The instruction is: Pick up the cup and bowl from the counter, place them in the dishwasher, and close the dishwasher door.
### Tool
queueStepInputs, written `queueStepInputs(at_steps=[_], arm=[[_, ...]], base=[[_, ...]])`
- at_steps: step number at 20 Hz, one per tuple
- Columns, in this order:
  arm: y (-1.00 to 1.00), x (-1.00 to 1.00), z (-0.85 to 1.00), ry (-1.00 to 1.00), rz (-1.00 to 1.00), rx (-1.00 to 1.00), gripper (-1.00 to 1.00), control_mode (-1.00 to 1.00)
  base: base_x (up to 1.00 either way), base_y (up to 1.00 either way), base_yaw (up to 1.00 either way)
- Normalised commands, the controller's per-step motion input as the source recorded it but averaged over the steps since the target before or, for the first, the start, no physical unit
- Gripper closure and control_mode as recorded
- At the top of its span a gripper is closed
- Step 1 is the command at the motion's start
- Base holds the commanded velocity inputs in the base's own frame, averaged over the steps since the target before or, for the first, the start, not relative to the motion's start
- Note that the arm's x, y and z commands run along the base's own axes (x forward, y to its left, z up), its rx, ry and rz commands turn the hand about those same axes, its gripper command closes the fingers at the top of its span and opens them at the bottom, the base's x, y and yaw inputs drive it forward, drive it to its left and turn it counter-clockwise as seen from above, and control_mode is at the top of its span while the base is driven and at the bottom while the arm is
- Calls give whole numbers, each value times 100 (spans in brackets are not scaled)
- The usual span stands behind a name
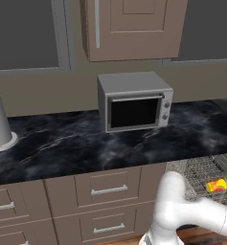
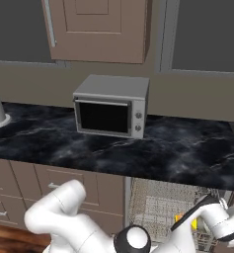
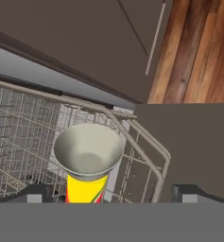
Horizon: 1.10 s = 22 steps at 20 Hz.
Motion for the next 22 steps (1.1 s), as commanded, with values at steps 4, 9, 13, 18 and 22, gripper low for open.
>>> queueStepInputs(at_steps=[4, 9, 13, 18, 22], arm=[[-11, -52, 14, -3, 0, 0, -100, -100], [-4, -45, 5, -3, 0, 0, -100, -100], [6, -41, -1, -6, 0, 0, -100, -100], [6, -60, -15, -7, 0, 0, -100, -100], [0, -65, 26, -15, 0, 0, -100, -100]], base=[[0, 0, 0], [0, 0, 0], [0, 0, 0], [0, 0, 0], [0, 0, 0]])
